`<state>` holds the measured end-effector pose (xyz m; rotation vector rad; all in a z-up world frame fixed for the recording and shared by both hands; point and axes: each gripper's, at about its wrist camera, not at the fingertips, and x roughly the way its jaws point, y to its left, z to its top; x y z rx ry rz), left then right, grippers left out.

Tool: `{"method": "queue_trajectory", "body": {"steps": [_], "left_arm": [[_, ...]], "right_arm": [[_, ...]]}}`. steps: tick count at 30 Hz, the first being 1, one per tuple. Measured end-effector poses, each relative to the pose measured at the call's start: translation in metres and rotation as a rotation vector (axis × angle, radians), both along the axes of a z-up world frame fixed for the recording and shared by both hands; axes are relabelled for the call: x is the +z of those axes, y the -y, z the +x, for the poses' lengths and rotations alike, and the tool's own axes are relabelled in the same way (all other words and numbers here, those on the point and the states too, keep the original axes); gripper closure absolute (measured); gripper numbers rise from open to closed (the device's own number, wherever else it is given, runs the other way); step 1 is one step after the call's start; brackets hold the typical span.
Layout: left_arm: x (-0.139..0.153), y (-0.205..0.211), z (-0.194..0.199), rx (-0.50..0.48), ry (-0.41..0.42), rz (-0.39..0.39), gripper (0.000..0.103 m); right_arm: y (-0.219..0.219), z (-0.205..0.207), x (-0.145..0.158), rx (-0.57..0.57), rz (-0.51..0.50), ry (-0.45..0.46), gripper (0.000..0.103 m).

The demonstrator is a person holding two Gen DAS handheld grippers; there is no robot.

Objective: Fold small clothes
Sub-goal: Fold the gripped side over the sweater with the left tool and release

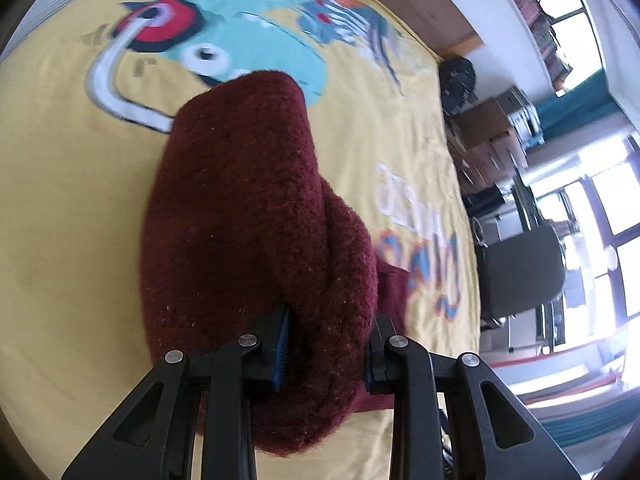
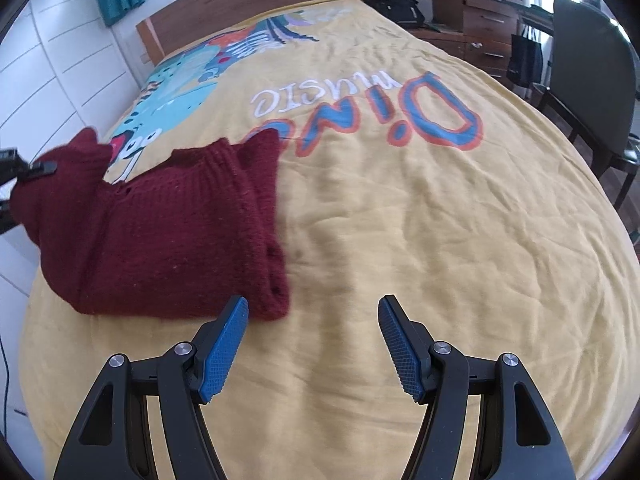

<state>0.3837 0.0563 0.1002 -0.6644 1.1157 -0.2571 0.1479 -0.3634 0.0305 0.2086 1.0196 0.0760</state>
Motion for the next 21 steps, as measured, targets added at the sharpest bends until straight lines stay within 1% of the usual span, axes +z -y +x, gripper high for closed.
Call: {"method": "queue_trajectory", "body": {"steps": [3,5,10,13,17,19,21], "left_arm": [[0.002,0.04,0.012,-0.049,0.002,-0.004,0.079],[-0.001,0.075,0.02,-0.097,-0.007,0.018,0.079],[-0.021,0.15,0.025,-0.196,-0.04,0.062,0.079],[-0.038,0.194,0.021,-0.268,-0.056,0.115,0.079],[-0.058,0.227,0.021,-0.305,-0.083,0.161,0.079],[-0.069,0.243,0.017,-0.324,-0.09,0.204,0.079],[-0.083,0.253,0.014,-0.345,-0.114,0.25,0.079]], "right_arm": [[0.012,-0.002,-0.001,-0.017,0.005,0.002,0.034],[0.022,-0.003,-0.001,-0.031,0.009,0.003,0.034],[0.049,-0.01,-0.007,-0.068,0.016,-0.003,0.034],[0.065,-0.016,-0.012,-0.093,0.02,-0.012,0.034],[0.084,-0.025,-0.022,-0.129,0.032,-0.027,0.034],[0.09,-0.029,-0.027,-0.141,0.038,-0.034,0.034],[0.095,-0.033,-0.031,-0.149,0.043,-0.039,0.034]]}}
